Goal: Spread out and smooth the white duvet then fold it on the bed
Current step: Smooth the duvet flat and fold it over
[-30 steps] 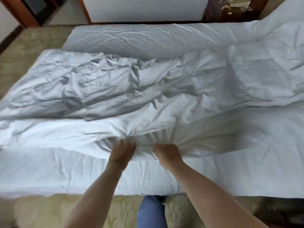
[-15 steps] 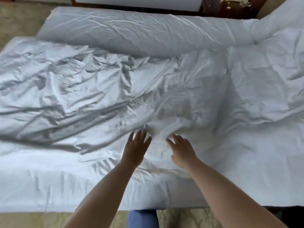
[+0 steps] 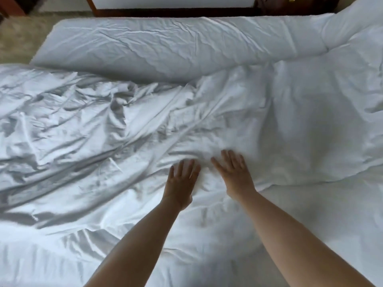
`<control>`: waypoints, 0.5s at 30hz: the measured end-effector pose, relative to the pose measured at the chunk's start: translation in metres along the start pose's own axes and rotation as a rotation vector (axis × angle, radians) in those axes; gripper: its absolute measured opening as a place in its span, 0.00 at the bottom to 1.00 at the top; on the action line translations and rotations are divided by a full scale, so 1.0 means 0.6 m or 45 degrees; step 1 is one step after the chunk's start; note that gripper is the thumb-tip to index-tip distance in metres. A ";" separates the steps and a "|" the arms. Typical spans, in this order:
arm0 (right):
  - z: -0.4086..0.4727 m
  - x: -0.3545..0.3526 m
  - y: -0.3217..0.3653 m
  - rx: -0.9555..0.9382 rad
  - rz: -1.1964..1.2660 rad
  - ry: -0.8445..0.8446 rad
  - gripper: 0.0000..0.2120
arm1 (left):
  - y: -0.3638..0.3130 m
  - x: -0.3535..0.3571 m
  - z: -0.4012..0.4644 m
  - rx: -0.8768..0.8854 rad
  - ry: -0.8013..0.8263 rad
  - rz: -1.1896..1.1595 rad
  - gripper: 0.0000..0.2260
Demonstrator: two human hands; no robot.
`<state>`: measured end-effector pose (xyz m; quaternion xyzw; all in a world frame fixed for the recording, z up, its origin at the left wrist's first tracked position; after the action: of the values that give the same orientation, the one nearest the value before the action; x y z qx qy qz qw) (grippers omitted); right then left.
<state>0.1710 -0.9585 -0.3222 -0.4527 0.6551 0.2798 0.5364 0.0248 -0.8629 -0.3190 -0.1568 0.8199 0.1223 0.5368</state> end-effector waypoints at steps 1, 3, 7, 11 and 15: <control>0.011 0.007 -0.026 -0.027 -0.061 -0.018 0.38 | -0.015 -0.003 0.013 -0.026 0.005 -0.012 0.44; 0.032 0.013 -0.081 -0.002 -0.100 -0.063 0.28 | -0.041 -0.005 0.047 -0.044 0.008 -0.037 0.45; 0.050 0.021 -0.151 0.044 -0.005 0.042 0.10 | -0.085 -0.012 0.086 0.064 -0.256 0.018 0.23; 0.020 -0.022 -0.164 0.005 0.080 -0.016 0.06 | -0.094 -0.027 0.064 -0.024 -0.235 0.026 0.13; -0.021 -0.068 -0.181 0.028 0.081 0.243 0.14 | -0.130 -0.062 0.010 -0.042 -0.176 -0.136 0.13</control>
<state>0.2630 -1.0047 -0.2666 -0.4503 0.7203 0.2451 0.4673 0.0740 -0.9278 -0.2894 -0.2003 0.7693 0.1173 0.5952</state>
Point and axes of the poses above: each hand's wrist, its own z-axis towards the middle knuckle, its own x-axis out of the palm, y = z × x, the point moved 3 cm from there along z, towards the middle knuckle, and after that the axes turned 7 degrees about x, right-handed, at the moved point
